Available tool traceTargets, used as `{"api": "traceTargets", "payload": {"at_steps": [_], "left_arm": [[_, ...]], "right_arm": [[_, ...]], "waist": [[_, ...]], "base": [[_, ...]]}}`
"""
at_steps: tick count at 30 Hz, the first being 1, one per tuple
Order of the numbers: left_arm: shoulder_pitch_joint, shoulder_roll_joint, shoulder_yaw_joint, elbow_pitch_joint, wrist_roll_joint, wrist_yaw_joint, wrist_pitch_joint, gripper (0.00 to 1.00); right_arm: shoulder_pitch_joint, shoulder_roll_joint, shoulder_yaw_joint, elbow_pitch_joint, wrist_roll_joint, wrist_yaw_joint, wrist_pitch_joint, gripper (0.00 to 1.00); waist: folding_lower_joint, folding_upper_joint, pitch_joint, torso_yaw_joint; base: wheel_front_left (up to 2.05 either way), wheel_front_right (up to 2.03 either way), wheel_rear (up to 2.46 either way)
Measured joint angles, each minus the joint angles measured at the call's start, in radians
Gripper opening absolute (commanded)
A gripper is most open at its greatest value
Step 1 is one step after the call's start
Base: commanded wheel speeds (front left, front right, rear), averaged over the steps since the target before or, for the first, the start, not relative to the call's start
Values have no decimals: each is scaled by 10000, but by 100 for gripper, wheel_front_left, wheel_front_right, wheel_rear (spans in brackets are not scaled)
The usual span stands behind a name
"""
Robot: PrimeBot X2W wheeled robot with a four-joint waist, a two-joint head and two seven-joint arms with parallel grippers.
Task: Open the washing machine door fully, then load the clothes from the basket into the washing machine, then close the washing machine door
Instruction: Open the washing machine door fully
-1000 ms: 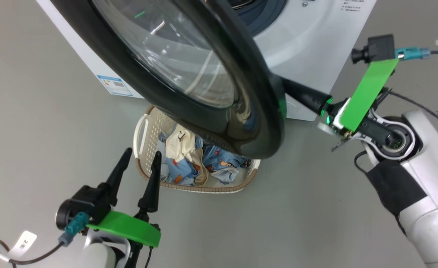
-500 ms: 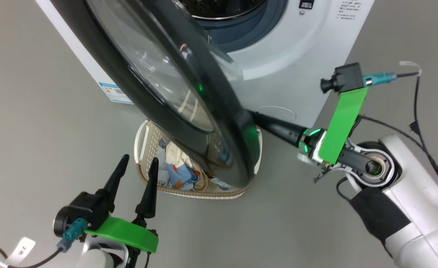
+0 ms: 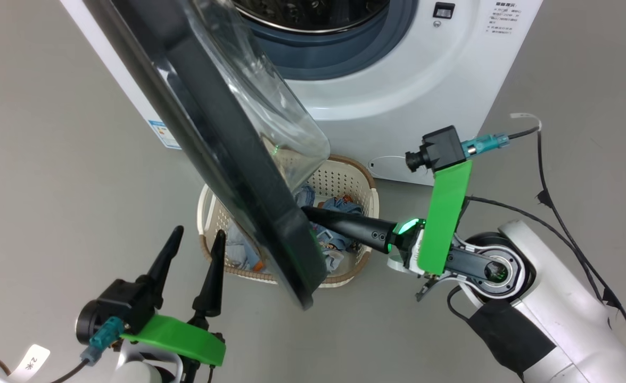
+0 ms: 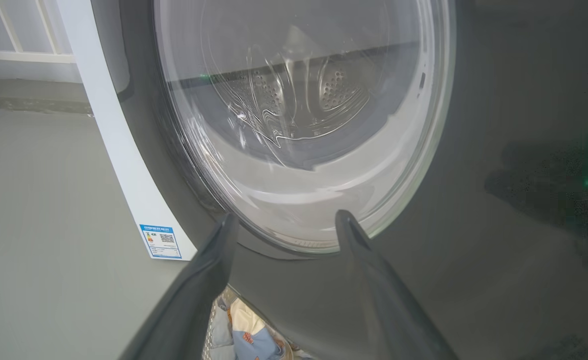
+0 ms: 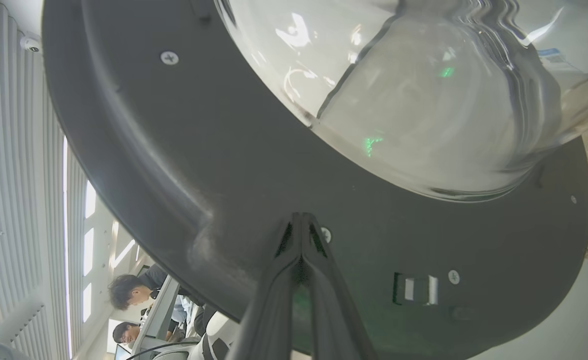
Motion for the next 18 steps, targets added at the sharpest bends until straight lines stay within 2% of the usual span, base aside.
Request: {"api": "traceTargets", "payload": {"at_steps": [11, 12, 13, 15, 16, 17, 18], "left_arm": [[24, 0, 48, 2, -2, 0, 0, 100], [40, 0, 63, 6, -2, 0, 0, 100], [45, 0, 81, 17, -2, 0, 0, 100], [45, 2, 115, 33, 0, 0, 0, 100], [46, 2, 132, 50, 2, 0, 0, 100], [51, 2, 155, 61, 12, 0, 0, 100], [65, 2, 182, 69, 59, 0, 0, 100]], "right_arm": [[111, 192, 102, 52, -150, 0, -165, 0], [114, 178, 77, 96, -207, 0, -255, 9], [122, 157, 48, 142, -259, 0, -343, 28], [142, 100, -40, 228, -268, 0, -522, 56], [154, 59, -77, 267, -276, 0, -623, 93], [179, 13, -100, 299, -316, 0, -706, 100], [213, -21, -125, 362, -366, 0, -811, 100]], "waist": [[0, 0, -130, -32], [0, 0, -141, -51], [0, 0, -157, -73], [0, 0, -188, -136], [0, 0, -207, -175], [0, 0, -227, -214], [0, 0, -249, -256]], "base": [[0, 0, 0], [0, 0, 0], [0, 0, 0], [0, 0, 0], [0, 0, 0], [0, 0, 0], [0, 0, 0]]}}
